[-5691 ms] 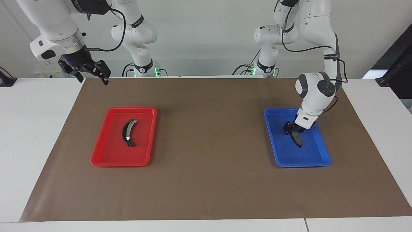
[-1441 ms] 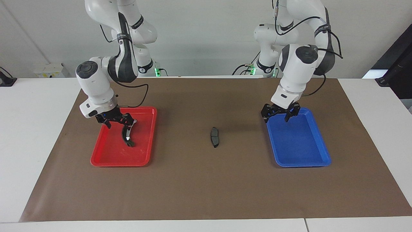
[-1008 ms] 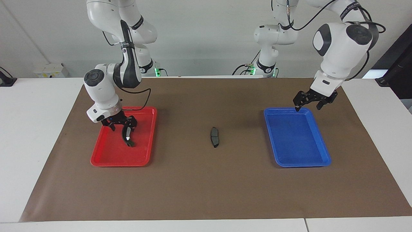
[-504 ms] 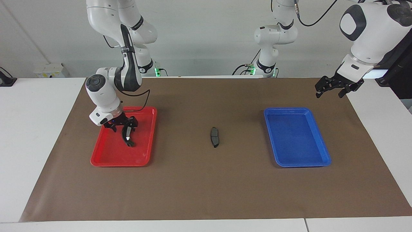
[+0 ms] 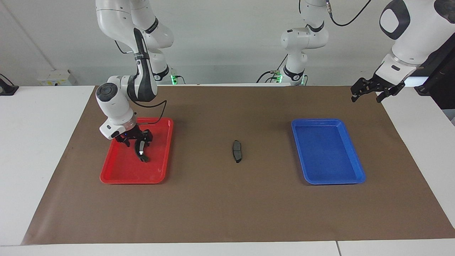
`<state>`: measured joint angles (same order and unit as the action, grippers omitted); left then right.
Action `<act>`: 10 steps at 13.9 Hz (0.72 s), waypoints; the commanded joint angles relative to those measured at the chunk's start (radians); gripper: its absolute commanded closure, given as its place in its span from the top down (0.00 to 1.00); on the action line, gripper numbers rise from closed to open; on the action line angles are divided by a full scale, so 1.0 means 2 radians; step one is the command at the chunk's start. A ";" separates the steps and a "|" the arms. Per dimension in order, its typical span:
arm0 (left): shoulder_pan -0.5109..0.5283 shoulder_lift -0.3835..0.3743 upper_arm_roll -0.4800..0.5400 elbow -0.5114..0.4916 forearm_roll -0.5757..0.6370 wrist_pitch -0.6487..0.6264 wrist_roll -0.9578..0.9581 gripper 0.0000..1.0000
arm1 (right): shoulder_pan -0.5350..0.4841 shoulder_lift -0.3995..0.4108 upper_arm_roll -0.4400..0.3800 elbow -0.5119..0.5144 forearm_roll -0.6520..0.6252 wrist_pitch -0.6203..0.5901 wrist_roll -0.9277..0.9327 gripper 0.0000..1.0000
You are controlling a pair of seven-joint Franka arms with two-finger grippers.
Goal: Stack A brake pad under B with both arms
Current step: 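Lift the curved brake shoe out of the red tray with the right gripper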
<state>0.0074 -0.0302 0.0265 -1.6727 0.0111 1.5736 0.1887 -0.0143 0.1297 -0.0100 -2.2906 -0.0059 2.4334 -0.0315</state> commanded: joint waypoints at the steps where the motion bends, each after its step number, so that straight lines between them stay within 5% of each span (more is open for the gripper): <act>1: 0.006 -0.011 -0.002 -0.012 0.000 0.004 0.015 0.99 | -0.001 0.000 0.002 -0.005 0.007 0.007 0.004 0.75; 4: 0.005 -0.011 -0.002 -0.012 0.000 0.003 0.015 0.99 | 0.000 0.000 0.002 -0.002 0.006 0.001 0.003 0.47; 7: 0.004 -0.012 -0.002 -0.012 0.000 0.002 0.014 0.99 | 0.001 0.000 0.004 0.003 0.006 -0.010 0.004 0.08; 10: 0.005 -0.012 -0.002 -0.012 0.000 0.002 0.014 0.99 | 0.003 -0.002 0.007 0.017 0.006 -0.030 0.001 0.00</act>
<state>0.0082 -0.0302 0.0265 -1.6727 0.0111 1.5736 0.1998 -0.0063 0.1304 -0.0075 -2.2815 -0.0056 2.4117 -0.0307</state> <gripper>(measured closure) 0.009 0.568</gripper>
